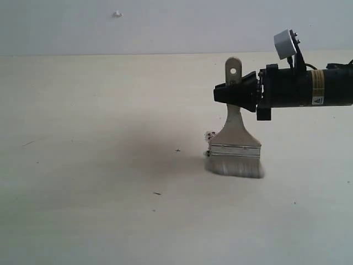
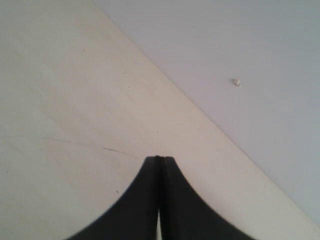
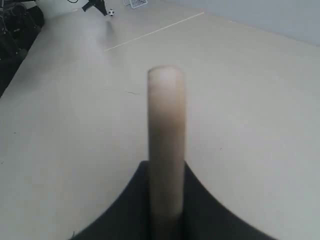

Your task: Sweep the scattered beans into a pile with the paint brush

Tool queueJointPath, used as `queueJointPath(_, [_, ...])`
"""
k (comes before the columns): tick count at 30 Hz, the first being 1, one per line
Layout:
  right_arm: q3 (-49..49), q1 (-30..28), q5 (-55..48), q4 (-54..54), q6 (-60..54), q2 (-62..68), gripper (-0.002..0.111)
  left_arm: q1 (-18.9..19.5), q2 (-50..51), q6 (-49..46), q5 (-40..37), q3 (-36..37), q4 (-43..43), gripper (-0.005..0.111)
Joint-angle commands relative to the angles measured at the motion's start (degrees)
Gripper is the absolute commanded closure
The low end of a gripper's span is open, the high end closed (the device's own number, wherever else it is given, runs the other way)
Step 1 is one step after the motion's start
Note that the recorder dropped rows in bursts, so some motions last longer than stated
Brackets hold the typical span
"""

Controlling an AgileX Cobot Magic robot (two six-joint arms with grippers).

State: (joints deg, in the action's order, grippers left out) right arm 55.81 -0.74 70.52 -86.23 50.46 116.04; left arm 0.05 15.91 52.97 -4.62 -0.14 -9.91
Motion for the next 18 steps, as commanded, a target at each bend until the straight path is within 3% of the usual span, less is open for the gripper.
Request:
queueJointPath(1, [2.9, 0.1, -0.6, 0.9, -1.1, 0.8, 0.108, -0.1, -0.4, -0.4, 0.0, 0.1, 0.3, 0.107])
queueJointPath(18, [3.4, 0.1, -0.6, 0.4, 12.5, -1.6, 0.108, -0.1, -0.4, -0.4, 0.0, 0.1, 0.3, 0.107])
